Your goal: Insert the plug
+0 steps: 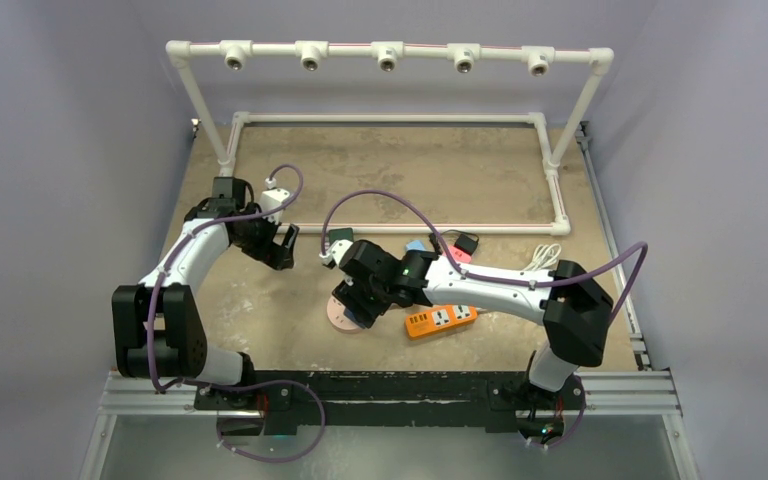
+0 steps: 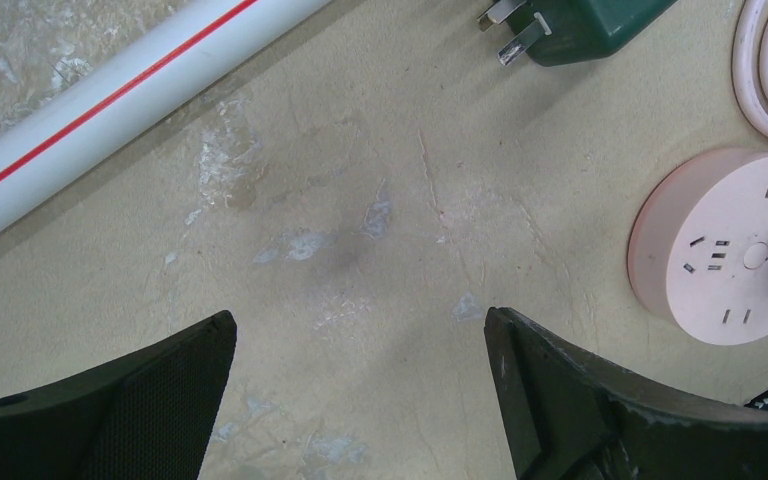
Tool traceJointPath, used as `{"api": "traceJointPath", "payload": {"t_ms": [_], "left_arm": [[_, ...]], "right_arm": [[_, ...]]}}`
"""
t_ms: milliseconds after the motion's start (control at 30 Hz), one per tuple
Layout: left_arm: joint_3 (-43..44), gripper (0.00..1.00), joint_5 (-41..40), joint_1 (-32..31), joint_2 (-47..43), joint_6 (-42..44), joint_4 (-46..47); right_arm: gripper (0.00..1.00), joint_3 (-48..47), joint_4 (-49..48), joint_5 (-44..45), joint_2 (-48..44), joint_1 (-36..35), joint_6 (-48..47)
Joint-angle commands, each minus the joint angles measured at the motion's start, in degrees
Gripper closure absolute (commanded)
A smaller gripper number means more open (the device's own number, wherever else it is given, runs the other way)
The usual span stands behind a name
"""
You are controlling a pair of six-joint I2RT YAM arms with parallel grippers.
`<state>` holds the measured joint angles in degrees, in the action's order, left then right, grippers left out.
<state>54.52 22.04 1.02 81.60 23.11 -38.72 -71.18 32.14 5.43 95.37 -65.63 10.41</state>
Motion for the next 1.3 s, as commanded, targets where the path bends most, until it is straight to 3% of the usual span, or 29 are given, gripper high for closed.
{"api": "traceJointPath", "payload": {"t_ms": [0,1267], "left_arm": [[0.5,0.06,-0.3,0.6,-1.9,0.8,-0.4],[0.7,0.06,-0.6,1.0,-2.1,0.9,-0.1]], "right_arm": [[1.0,-1.6,-1.7,0.6,0.6,-0.4,-0.5],[1.0,-2.5,-0.5,1.5,-0.5,-2.7,-2.2]]}}
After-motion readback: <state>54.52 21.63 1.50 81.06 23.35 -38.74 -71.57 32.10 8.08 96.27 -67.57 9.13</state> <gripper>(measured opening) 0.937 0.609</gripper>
